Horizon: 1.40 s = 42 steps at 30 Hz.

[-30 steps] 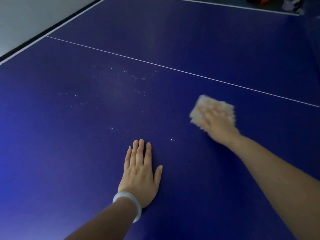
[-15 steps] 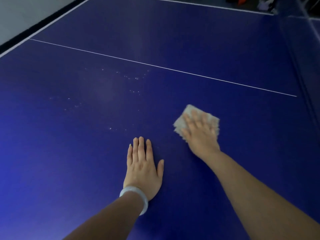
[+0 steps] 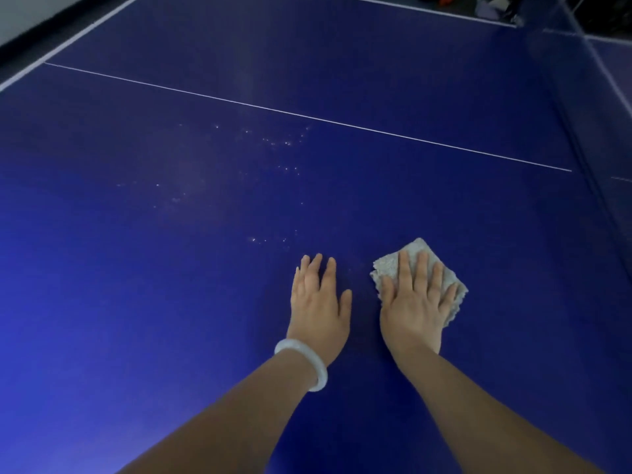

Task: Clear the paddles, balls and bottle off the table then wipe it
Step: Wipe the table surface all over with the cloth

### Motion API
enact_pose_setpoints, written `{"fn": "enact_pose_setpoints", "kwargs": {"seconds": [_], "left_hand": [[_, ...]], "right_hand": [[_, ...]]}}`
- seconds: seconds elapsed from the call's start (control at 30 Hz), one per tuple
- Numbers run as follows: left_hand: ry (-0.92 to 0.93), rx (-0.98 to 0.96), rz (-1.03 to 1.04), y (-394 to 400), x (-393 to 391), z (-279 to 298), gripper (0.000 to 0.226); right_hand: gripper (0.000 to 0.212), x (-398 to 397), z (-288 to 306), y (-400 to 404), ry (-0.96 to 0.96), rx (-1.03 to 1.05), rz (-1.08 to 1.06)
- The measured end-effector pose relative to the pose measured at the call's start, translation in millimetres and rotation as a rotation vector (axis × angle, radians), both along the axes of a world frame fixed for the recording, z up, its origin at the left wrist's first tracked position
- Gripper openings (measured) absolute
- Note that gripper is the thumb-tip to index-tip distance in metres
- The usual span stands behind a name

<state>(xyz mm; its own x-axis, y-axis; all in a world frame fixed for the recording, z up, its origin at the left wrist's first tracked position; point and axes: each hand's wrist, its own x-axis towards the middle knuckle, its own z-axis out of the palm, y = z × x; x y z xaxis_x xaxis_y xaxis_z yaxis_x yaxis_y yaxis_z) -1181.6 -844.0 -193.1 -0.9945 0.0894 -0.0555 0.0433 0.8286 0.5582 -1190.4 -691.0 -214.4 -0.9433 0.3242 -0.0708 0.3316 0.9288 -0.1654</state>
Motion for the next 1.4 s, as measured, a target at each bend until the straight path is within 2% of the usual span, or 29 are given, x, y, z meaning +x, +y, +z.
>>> {"fn": "enact_pose_setpoints", "kwargs": {"seconds": [0.07,0.17,0.3,0.47,0.6,0.73,0.9,0.97,1.03,1.1,1.13,1.17,1.3,1.37,1.4], "left_hand": [[0.075,-0.006,-0.03,-32.5,6.4,2.3,0.058],[0.122,-0.188,0.029,-91.9,14.1,0.0,0.061],[0.019,-0.376,0.152,-151.3,4.4,-4.9,0.07],[-0.016,-0.494,0.108,-166.8,-11.5,-14.4,0.078],[0.01,-0.512,0.108,-166.3,-10.9,-17.2,0.08],[0.021,-0.502,0.118,-166.3,-10.5,-17.3,0.072],[0.009,-0.49,0.119,-165.0,-8.9,-15.4,0.077],[0.017,-0.488,0.123,-165.1,-9.7,-15.6,0.075],[0.018,-0.488,0.133,-165.1,-9.7,-15.4,0.073],[0.015,-0.496,0.131,-165.6,-9.9,-15.3,0.078],[0.014,-0.507,0.13,-166.2,-9.8,-16.2,0.079],[0.012,-0.516,0.127,-166.5,-9.8,-17.3,0.079],[0.018,-0.502,0.134,-167.1,-10.2,-17.5,0.077],[0.019,-0.503,0.14,-167.1,-10.2,-16.6,0.076],[0.021,-0.507,0.14,-166.9,-10.0,-16.4,0.075]], "right_hand": [[0.058,0.1,0.4,-1.2,0.01,-0.014,-0.007],[0.059,1.3,1.3,-2.3,0.006,-0.017,-0.009],[0.058,0.9,2.6,-3.3,0.002,-0.033,-0.023],[0.058,2.0,2.0,-2.3,0.017,-0.032,-0.025],[0.058,0.3,0.5,-1.4,0.024,-0.014,-0.03],[0.06,-1.2,0.9,-4.1,0.015,0.008,-0.036],[0.063,-20.0,4.2,-52.2,-0.03,-0.014,-0.252],[0.062,-28.4,2.2,-89.0,-0.045,0.019,-0.149],[0.062,-32.2,-1.7,-111.1,-0.034,0.045,0.112],[0.062,-44.4,-2.7,-99.0,-0.053,0.093,0.351],[0.061,-54.9,-3.1,-82.6,-0.05,0.114,0.386],[0.061,-66.8,-2.4,-63.0,-0.054,0.114,0.333],[0.063,-103.2,8.1,-21.4,-0.109,-0.023,-0.141],[0.063,-104.3,9.1,-51.1,-0.097,0.003,-0.144],[0.063,-99.9,8.1,-72.3,-0.088,0.014,-0.049]]}}
